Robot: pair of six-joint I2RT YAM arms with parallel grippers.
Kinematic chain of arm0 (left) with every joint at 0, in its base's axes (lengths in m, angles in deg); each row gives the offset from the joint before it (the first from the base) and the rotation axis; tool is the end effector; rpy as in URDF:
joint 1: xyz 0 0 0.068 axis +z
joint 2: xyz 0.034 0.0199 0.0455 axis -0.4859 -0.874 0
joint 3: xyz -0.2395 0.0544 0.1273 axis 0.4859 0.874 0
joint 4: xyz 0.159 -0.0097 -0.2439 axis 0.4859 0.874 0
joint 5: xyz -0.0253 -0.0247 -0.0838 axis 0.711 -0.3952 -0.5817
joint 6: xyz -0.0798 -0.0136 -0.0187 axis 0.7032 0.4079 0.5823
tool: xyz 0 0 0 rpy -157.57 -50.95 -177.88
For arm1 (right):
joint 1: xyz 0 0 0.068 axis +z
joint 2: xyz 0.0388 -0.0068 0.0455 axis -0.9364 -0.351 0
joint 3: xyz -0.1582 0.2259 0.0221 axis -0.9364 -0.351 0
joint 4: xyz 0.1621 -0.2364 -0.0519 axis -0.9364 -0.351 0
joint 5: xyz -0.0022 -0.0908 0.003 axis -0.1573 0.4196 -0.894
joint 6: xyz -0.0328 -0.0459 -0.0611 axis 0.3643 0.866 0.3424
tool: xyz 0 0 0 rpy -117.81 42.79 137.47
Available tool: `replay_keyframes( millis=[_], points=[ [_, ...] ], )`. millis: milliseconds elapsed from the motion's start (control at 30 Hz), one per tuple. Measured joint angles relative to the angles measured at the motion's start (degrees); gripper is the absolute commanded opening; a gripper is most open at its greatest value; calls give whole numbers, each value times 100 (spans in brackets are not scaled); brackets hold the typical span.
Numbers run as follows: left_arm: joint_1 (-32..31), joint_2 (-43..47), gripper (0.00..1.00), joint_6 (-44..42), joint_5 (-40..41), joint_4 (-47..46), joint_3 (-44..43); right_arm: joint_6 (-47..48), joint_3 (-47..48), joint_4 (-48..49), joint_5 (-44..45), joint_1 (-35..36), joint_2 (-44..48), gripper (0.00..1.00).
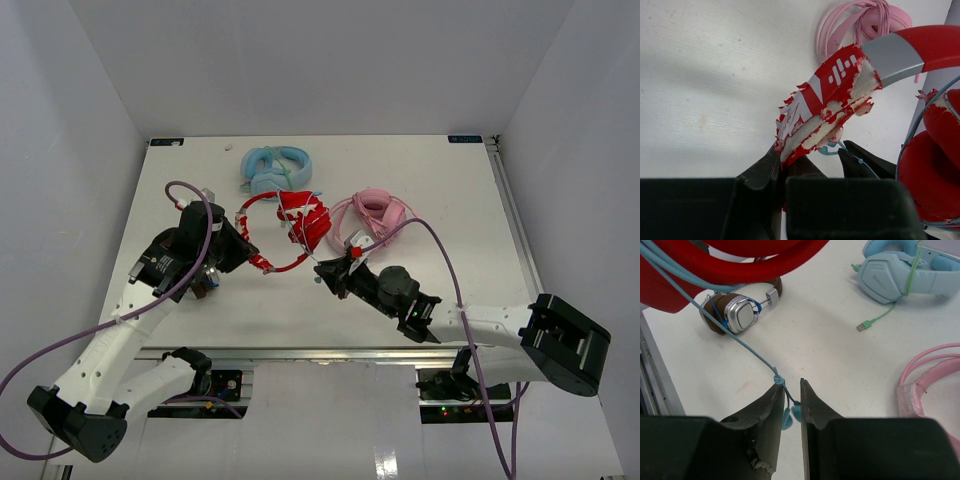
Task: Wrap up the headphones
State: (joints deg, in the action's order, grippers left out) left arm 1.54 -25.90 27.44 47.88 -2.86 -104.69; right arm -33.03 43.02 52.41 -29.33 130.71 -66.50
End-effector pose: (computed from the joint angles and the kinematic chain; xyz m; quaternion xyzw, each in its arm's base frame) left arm 0.2116 -0.1052 0.3230 -0.2269 0.8915 -0.2350 0.3140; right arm 0.1627 0.2683 0.2145 -0.2524 0.6454 0.3500 0.6303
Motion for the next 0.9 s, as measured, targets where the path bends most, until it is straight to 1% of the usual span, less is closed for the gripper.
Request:
replay_keyframes(
  millis=[333, 433, 533, 800, 900],
  points=[
    [0, 3, 0, 120, -38, 4, 6, 16, -92, 707, -406, 0, -412, 33],
    [0, 11, 0, 151, -81, 0, 48, 13, -96, 887, -465, 0, -587, 37],
    [0, 15, 0, 156, -125, 8, 92, -6, -107, 1029, -496, 1, -757, 40],
    [2, 71, 0, 112, -242, 4, 98, -24, -160, 1458, -479, 0, -1092, 42],
    [2, 81, 0, 42, -335, 1, 98, -24, -217, 1642, -462, 0, -1143, 46]
  ],
)
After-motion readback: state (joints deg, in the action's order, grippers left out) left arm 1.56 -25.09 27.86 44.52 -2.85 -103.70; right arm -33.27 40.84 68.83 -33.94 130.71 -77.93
